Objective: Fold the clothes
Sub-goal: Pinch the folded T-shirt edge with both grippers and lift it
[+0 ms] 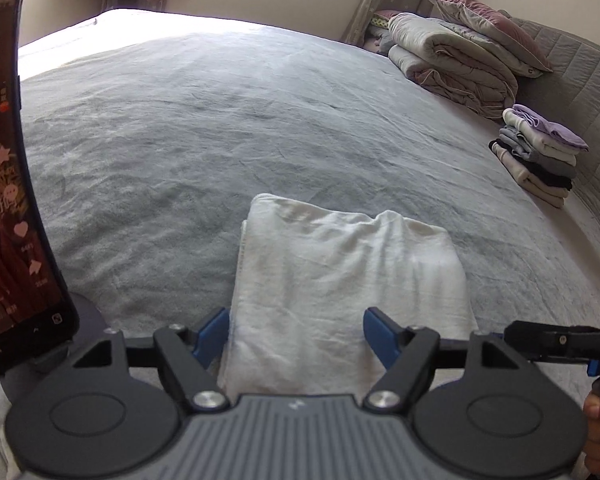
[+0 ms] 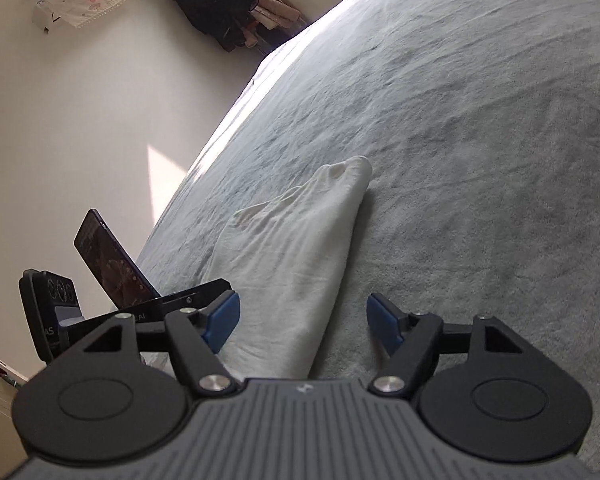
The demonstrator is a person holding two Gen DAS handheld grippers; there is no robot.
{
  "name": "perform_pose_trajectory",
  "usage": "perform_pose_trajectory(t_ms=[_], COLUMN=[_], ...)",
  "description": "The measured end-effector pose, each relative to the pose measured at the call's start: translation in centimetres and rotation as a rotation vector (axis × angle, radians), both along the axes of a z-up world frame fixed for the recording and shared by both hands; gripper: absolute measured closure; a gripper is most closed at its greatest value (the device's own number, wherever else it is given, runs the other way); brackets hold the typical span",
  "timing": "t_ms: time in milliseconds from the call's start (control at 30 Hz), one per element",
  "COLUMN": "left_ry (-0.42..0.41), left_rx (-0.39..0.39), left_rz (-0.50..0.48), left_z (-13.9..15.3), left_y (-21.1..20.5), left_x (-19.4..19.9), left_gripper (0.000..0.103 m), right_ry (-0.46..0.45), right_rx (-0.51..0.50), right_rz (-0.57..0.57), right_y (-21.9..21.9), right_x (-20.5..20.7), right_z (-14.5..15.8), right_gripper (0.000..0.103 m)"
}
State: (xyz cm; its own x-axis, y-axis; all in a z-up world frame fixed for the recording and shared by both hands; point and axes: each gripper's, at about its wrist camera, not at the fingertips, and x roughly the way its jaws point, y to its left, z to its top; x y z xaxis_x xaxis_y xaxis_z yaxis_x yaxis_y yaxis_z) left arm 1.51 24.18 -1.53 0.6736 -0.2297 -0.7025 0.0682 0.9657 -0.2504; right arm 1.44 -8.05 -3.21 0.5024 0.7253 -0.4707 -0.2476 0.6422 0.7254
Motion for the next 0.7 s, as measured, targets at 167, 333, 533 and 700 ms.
perform_pose_trajectory(t_ms=[167,333,533,700], left_ry=[0.004,0.018,-0.006,-0.018], left_rx=[-0.063,-0.137,-0.189,-0.212], left_rz=[0.074,0.145,0.197,0.220], left_z=[-0.6,-0.8,-1.4,-0.9], left_y=[0.5,1.2,1.4,0.7], left_x=[0.8,1.0,0.3,-0.1], left_gripper=[0.036,0.046,0.061,0.073], right_ry=[0.029,0.042,0.125,0.129], right_rx=[0.038,0.061,0.130,0.120], right_rz=[-0.061,-0.092,-0.158,-0.163], right_y=[0.9,2.3,2.7,2.6], right_x=[1.2,2.4,3.7,3.4], right_z=[-0.7,-1.2,-2.4,-1.3], right_gripper=[0.038,0.049,0.086,0.086])
